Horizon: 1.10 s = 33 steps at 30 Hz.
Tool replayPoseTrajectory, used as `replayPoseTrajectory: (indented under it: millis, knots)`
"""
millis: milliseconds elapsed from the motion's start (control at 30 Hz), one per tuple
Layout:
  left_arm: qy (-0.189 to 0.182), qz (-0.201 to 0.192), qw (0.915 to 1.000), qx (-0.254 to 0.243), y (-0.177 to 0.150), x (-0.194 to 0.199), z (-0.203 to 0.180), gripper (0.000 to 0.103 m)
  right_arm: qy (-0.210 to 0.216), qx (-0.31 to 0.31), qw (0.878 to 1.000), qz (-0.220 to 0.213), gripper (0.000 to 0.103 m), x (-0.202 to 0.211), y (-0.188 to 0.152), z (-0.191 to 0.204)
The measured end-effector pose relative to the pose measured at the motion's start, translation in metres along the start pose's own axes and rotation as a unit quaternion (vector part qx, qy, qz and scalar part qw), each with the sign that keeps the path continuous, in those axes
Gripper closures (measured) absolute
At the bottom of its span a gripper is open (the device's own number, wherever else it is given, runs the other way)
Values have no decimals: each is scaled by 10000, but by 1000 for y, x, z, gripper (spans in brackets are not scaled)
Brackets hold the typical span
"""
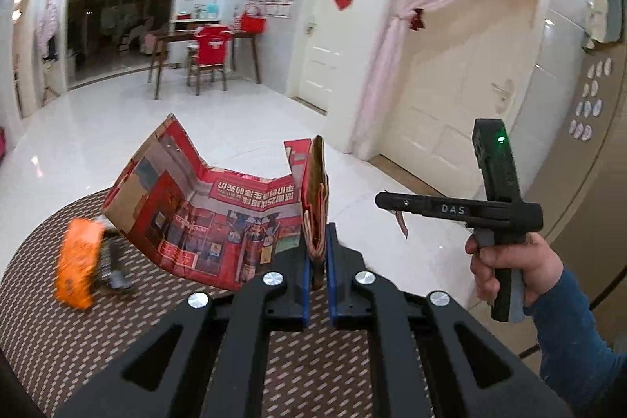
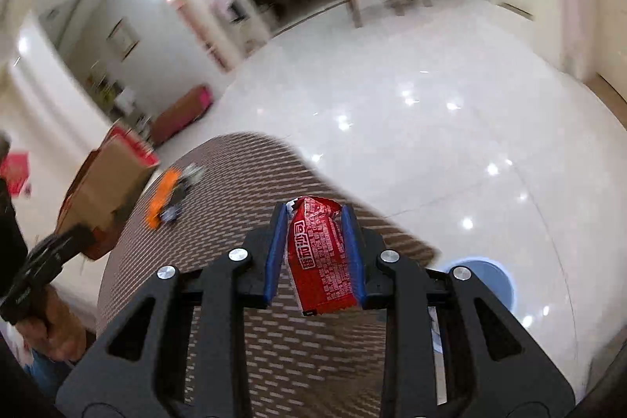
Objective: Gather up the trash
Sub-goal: 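Carry both items to the blue bucket and open both tools over it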
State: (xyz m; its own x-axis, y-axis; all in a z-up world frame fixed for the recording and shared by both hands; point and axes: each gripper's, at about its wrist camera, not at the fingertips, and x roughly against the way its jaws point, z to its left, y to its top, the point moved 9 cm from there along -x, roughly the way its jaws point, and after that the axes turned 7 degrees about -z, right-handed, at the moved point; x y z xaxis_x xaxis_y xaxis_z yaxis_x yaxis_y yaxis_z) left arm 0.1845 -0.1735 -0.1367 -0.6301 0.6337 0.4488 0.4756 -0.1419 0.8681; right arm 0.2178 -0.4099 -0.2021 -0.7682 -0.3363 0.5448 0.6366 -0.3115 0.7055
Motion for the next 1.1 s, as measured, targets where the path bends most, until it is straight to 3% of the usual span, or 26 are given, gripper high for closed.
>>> replayPoseTrajectory:
  millis: [267, 367, 533, 700, 933, 1033, 1100]
  knots:
    - [-539, 414, 9976, -117, -5, -61, -52, 97, -855, -919, 9918, 239, 71, 2, -24, -111]
    - [-687, 583, 9957, -218, -7, -83, -69, 97, -1161, -1286, 9839, 438, 37, -8, -37, -144]
    - [-916, 965, 9902, -426, -20, -123, -94, 97, -1154, -1704, 9785, 158, 27, 13, -40, -169]
    - [-1086, 1604, 9789, -655, -43, -168, -111, 97, -1247, -1919, 9730, -315, 24, 63, -32, -193]
    - [-1260, 2586, 9540, -842, -82, -225, -127, 95, -1369, -1988, 9670, -821, 22, 116, -12, -208]
    - [-1191, 2798, 9484, -893, -86, -246, -129, 79, -1401, -1997, 9656, -905, 21, 126, -10, -212]
    - [-1030, 2893, 9474, -898, -89, -255, -121, 22, -1401, -2014, 9651, -919, 21, 125, -10, -211]
